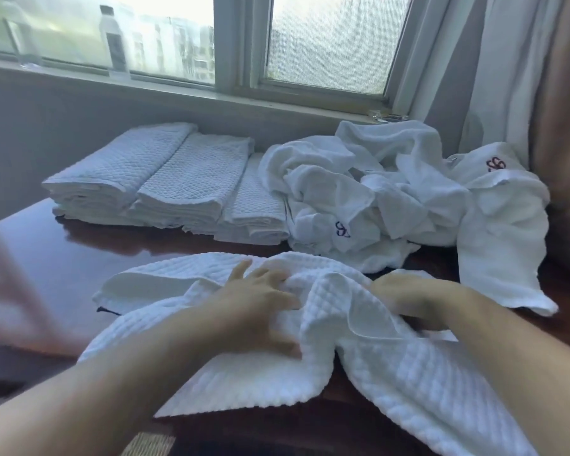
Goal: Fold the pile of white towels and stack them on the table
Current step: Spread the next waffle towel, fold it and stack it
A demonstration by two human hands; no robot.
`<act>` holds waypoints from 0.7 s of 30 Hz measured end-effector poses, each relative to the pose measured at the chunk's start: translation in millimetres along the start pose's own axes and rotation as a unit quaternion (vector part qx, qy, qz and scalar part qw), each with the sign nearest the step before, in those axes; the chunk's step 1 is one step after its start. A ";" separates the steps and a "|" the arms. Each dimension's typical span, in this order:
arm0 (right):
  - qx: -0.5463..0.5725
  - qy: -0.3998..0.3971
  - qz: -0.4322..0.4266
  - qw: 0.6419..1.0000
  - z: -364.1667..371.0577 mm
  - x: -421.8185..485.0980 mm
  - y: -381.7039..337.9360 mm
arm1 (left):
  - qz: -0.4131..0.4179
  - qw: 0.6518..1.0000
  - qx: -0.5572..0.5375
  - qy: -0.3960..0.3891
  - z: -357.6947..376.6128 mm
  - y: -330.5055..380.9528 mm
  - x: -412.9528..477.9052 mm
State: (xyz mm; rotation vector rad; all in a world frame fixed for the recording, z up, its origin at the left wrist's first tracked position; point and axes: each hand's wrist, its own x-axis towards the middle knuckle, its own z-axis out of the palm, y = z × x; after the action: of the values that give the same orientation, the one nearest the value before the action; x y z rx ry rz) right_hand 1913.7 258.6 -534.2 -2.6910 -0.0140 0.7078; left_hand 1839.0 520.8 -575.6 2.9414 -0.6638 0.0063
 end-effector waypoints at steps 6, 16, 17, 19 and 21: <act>0.016 0.272 -0.039 0.961 -3.8 15.9 -9.1 | 0.101 0.982 0.016 0.159 -6.6 -6.0 -4.7; -0.081 0.235 -0.346 0.905 26.8 -19.0 -44.0 | -0.001 0.990 -0.139 0.018 -39.8 -13.1 -49.6; -0.114 0.126 -0.314 0.934 27.9 -25.0 -47.1 | -0.043 0.984 -0.168 -0.050 -47.2 -12.3 -53.0; -0.140 -0.029 -0.271 0.952 31.8 -30.7 -50.2 | -0.155 0.943 -0.227 -0.186 -62.8 -8.9 -58.1; -0.094 -0.107 -0.257 0.956 37.1 -32.0 -49.6 | -0.238 0.905 -0.229 -0.267 -72.1 -4.8 -58.7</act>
State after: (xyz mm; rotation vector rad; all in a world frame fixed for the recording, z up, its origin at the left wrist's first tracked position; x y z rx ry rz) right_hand 1872.0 314.4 -532.1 -2.5872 -0.8411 0.8493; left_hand 1789.7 559.2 -506.6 2.5415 0.0424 -0.8924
